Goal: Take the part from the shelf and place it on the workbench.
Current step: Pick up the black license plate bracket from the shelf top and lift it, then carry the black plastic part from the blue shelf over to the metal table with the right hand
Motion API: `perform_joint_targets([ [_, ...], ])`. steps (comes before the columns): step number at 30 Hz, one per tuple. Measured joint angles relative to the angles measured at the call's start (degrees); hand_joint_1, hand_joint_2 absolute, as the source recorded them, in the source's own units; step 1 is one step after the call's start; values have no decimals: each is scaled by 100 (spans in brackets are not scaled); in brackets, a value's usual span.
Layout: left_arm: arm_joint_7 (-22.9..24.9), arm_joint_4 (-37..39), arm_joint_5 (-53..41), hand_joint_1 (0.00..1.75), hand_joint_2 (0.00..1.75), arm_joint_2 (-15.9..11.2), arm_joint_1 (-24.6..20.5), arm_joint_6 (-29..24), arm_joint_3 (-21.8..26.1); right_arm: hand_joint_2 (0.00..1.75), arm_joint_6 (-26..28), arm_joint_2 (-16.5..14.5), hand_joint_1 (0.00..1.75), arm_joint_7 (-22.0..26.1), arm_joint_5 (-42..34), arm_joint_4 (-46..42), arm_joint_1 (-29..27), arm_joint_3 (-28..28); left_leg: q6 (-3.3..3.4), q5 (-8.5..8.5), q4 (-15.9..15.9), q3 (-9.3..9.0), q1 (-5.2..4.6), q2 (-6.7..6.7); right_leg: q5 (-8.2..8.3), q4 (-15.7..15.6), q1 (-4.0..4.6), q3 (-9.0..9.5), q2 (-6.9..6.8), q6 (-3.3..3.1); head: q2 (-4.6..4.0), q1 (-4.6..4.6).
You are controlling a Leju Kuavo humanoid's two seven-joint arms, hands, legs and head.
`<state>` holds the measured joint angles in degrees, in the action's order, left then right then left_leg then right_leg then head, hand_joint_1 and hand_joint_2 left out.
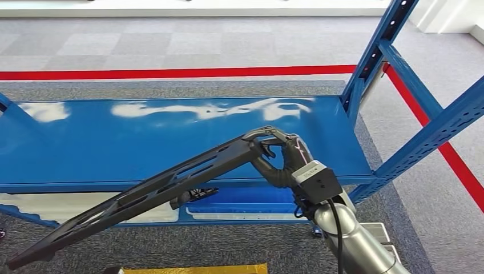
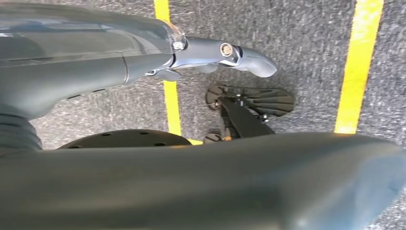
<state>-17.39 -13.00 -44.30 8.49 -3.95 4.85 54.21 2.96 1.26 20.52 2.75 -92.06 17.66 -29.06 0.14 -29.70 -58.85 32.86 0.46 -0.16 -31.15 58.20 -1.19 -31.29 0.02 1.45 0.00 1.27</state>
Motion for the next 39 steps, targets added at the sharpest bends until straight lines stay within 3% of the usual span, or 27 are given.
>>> perform_joint_targets([
  [12, -67, 0, -33, 0, 0, -5, 4, -19, 0, 175, -280, 24, 175, 1, -220, -67, -127, -221, 0, 0, 0, 0, 0, 0, 0, 0, 0, 1, 0, 0, 0, 0],
  [16, -104, 0, -29, 0, 175, -5, 5, 33, 0, 175, -308, 32, 175, 4, -257, -91, -187, -282, 0, 0, 0, 0, 0, 0, 0, 0, 0, 1, 0, 0, 1, 0],
  [39, -6, 2, -71, 0, 175, -7, 27, 111, 0, 175, -337, 97, 175, 70, -366, -214, -294, -298, 0, 0, 0, 0, 0, 0, 0, 0, 0, 0, 0, 0, 0, 0],
])
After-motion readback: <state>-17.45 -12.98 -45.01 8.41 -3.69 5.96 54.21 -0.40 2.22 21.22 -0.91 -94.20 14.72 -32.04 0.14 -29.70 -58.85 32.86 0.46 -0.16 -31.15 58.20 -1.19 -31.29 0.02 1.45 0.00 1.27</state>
